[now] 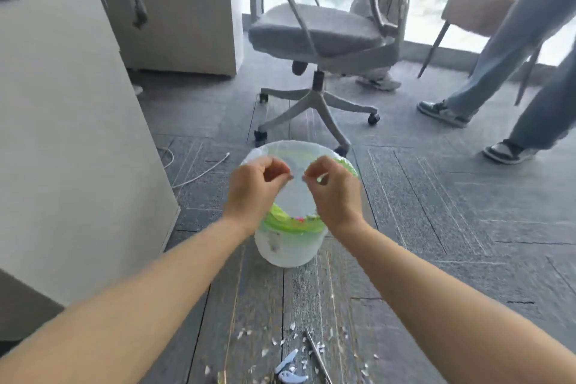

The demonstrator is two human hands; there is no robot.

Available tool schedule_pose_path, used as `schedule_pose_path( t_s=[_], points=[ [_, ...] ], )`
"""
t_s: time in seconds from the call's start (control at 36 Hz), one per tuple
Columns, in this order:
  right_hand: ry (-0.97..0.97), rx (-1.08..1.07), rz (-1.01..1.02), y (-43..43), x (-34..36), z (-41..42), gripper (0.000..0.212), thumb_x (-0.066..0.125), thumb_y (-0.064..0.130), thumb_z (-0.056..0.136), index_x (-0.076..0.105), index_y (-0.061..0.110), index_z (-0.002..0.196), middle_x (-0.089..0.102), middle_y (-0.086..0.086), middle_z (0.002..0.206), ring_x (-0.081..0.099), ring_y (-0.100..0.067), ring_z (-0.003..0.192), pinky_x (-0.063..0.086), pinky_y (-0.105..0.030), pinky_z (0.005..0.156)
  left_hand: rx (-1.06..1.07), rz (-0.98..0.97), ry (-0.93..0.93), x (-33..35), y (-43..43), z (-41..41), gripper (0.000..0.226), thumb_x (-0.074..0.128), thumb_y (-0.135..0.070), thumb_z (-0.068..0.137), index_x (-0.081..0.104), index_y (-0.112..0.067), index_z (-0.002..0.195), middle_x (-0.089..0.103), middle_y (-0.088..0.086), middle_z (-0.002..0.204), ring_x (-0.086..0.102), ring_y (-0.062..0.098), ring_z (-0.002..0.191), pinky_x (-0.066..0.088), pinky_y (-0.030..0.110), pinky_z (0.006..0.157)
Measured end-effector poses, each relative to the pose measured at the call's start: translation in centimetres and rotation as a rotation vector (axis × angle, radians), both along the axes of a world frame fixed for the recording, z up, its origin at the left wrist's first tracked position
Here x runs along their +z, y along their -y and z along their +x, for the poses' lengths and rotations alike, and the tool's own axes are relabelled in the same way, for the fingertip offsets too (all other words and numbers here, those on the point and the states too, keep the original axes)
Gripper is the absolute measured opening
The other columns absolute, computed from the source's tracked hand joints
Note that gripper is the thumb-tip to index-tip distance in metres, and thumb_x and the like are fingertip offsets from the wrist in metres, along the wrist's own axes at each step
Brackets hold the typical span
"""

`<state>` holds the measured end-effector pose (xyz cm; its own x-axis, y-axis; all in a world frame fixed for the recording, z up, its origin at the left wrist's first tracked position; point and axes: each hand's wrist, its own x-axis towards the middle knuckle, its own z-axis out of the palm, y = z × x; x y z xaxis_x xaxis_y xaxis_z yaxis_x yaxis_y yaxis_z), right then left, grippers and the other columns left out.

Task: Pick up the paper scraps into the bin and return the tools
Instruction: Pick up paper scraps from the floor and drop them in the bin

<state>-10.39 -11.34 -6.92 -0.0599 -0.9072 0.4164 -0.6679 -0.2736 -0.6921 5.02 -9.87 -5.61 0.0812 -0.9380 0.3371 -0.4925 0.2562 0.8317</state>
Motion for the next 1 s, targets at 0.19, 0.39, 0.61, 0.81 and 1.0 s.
schedule_pose_path(
  t_s=[0.19,0.39,0.61,0.81,1.0],
  points=[
    [-0.329,-0.148,0.330,2.1,-1.4,0.2,0.017,0.058,0.021,0.084,0.069,0.033,0.087,0.070,0.009,0.083,0.055,-0.016,0.098,0.023,-0.040,0.091,0.072,0.117,0.236,-1.8,3.3,0.8,0.007,0.074,-0.024,0.082,0.070,-0.028,0.079,0.068,-0.013,0.079,0.060,0.000,0.071,0.047,0.018,0.076],
    [-0.365,-0.070,0.329,1.1,-2.8,-0.6,0.029,0.051,0.016,0.087,0.069,0.034,0.100,0.072,0.014,0.089,0.048,-0.013,0.102,0.022,-0.040,0.088,0.079,0.277,0.397,-3.8,3.8,0.5,0.039,0.053,-0.014,0.089,0.065,-0.039,0.116,0.070,-0.018,0.100,0.055,0.004,0.109,0.009,0.037,0.113],
    [-0.197,-0.008,-0.107,-5.9,-4.9,-0.7,0.004,0.067,0.026,0.085,0.067,0.030,0.087,0.067,0.016,0.086,0.054,-0.012,0.084,0.031,-0.039,0.081,-0.166,0.028,0.280,-4.0,-1.1,1.6,0.029,0.072,-0.017,0.083,0.071,-0.028,0.110,0.066,-0.020,0.104,0.056,0.002,0.103,0.043,0.021,0.091],
    [-0.335,0.258,0.143,-15.3,-14.4,-2.8,0.010,0.070,0.032,0.084,0.066,0.035,0.093,0.065,0.017,0.090,0.056,-0.011,0.089,0.034,-0.039,0.083,-0.267,0.149,0.225,-11.5,-11.5,4.2,0.027,0.078,-0.022,0.079,0.072,-0.028,0.105,0.068,-0.021,0.102,0.057,0.002,0.102,0.044,0.021,0.090],
    [-0.595,0.489,0.559,-23.9,-21.5,-4.9,0.015,0.064,0.044,0.087,0.065,0.039,0.101,0.064,0.023,0.107,0.053,-0.007,0.100,0.025,-0.028,0.085,-0.296,0.528,0.313,-20.7,-19.8,5.3,0.022,0.072,-0.033,0.083,0.068,-0.039,0.103,0.062,-0.031,0.096,0.052,-0.003,0.101,0.044,0.034,0.094]
  ],
)
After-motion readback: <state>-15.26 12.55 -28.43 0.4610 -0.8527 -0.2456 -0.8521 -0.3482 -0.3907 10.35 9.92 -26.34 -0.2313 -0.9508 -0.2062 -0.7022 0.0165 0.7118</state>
